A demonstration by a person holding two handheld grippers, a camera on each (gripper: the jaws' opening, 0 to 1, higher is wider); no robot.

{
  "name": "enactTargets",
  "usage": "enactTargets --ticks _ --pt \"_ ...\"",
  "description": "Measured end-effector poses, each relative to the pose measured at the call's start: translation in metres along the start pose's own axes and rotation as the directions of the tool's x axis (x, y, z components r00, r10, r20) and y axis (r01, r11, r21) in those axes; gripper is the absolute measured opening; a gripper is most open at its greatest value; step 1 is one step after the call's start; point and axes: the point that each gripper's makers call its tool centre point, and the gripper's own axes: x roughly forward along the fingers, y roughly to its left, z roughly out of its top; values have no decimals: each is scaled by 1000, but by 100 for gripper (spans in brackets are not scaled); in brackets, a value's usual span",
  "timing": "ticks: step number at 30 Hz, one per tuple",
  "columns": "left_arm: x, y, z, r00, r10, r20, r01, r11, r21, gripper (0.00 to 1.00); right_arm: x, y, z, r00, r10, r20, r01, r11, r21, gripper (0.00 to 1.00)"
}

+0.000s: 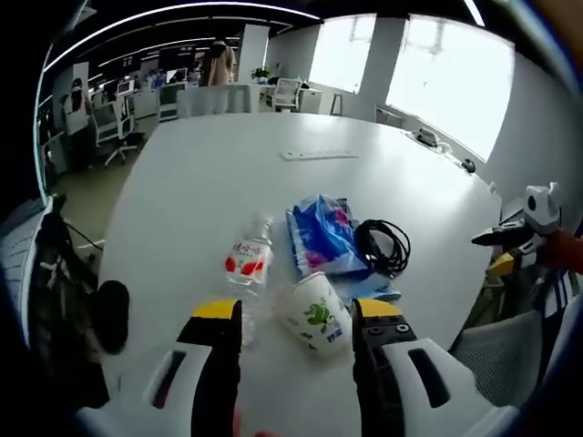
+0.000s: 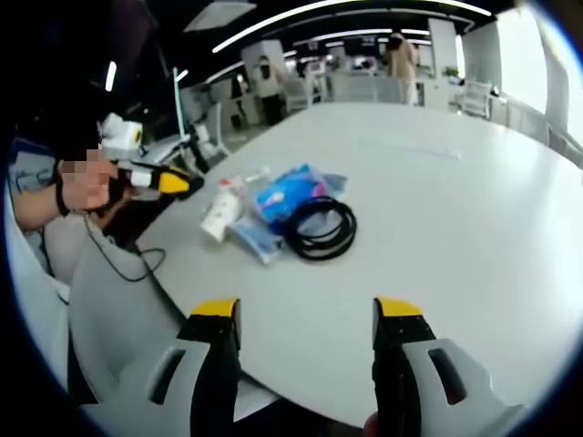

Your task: Arrange the tabletop items into an orderly group along one side of the table until the central work area is clear of visible clutter.

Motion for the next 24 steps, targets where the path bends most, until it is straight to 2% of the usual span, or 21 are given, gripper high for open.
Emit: enactTargets --ticks 8,15,20,24 --pt "21 26 25 998 22 -51 -19 999 42 46 -4 -4 -3 1000 -18 5 18 1000 12 55" --pt "39 34 29 991 21 -134 -7 995 103 47 -5 -7 -4 1000 -27 4 27 999 28 55" --pt "52 34 23 978 8 -206 22 990 142 47 -5 -6 -5 1000 -27 1 27 999 29 55" --pt "62 36 12 954 15 -301 42 982 182 46 -4 -7 -7 1000 -28 -2 28 999 32 55"
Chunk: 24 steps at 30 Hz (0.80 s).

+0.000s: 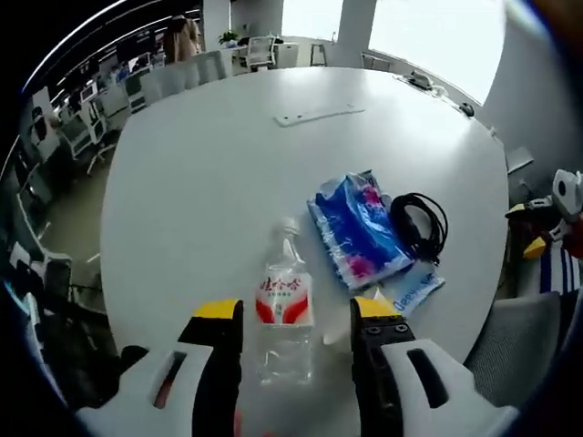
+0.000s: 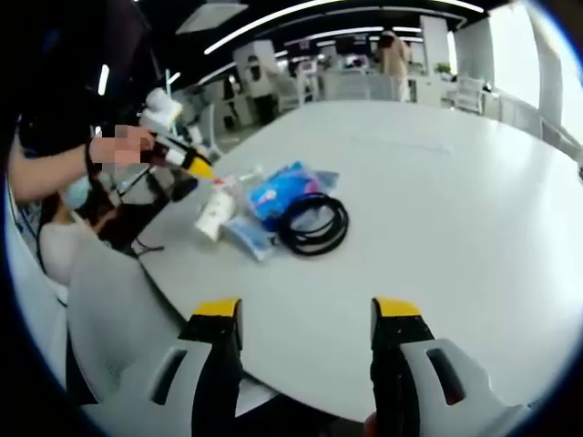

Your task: Arrange the tabletop items into an orderly group along one side of the table until the central work area is clear of visible clutter.

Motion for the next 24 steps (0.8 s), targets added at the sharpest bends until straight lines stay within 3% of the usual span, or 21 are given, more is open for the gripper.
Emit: enactTargets --ticks 15,24 --pt "44 10 -7 986 -17 -167 26 998 56 45 0 1 -6 1000 2 -14 -1 1000 9 55" --pt "61 6 -13 977 -40 -212 51 998 49 45 -2 -1 -8 1000 -6 -17 7 1000 16 55"
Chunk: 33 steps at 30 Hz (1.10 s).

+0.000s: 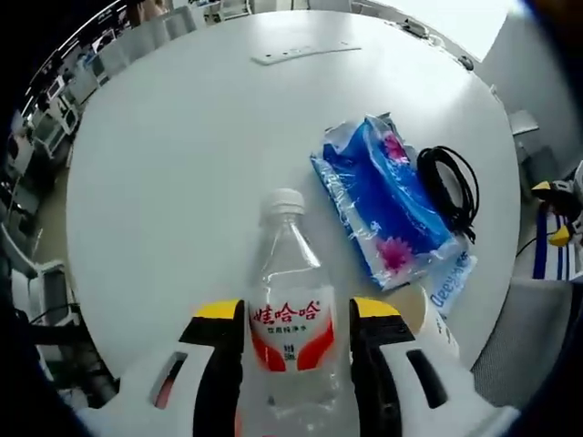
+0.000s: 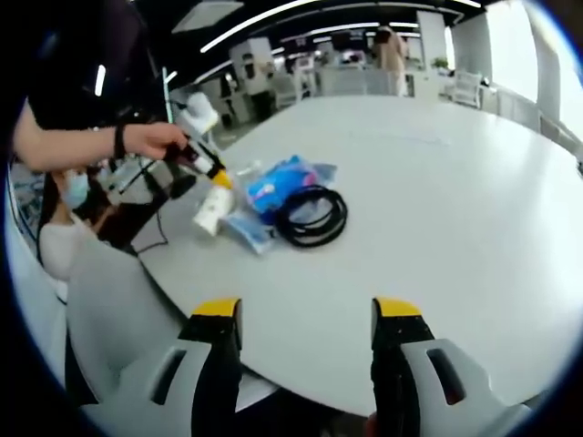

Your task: Arrange the tabletop items into an orderly group along one side of the table until the central work area is clear of visible clutter.

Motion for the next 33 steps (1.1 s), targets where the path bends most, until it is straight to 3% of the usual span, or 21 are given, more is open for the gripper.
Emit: enactTargets --ticks 14,23,29,33 --pt "2 1 2 999 -18 29 18 1000 -11 39 -1 -2 -1 1000 -6 5 6 1000 6 55" --pt "-7 7 8 994 -8 109 11 999 -33 38 2 0 0 1000 0 2 0 1000 0 55" --pt "-20 11 16 981 17 194 -7 999 -50 38 2 0 1 1000 1 5 -1 1000 1 55" --pt "-25 13 13 977 26 214 -12 998 -65 38 1 1 2 1000 0 11 0 1000 0 55"
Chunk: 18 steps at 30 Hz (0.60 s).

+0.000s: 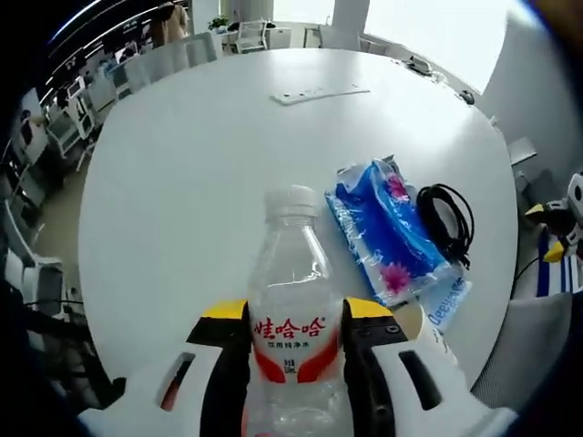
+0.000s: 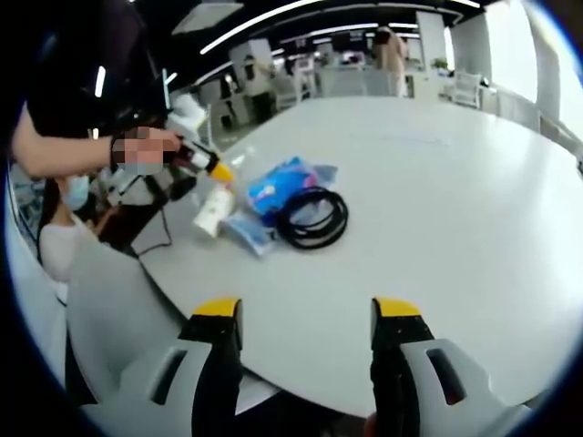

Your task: Arrange the tabletop items into an orderly group along one side of the table until the central work area is clear of visible clutter.

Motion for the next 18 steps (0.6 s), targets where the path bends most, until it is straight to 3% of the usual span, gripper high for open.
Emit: enactTargets --ticks 11,18 --pt "-16 5 1 995 45 92 -43 999 -28 38 1 2 0 1000 3 -2 -3 1000 -4 55" --pt "-25 8 -1 991 64 121 -59 997 -49 38 2 5 1 1000 9 -2 -9 1000 -5 55"
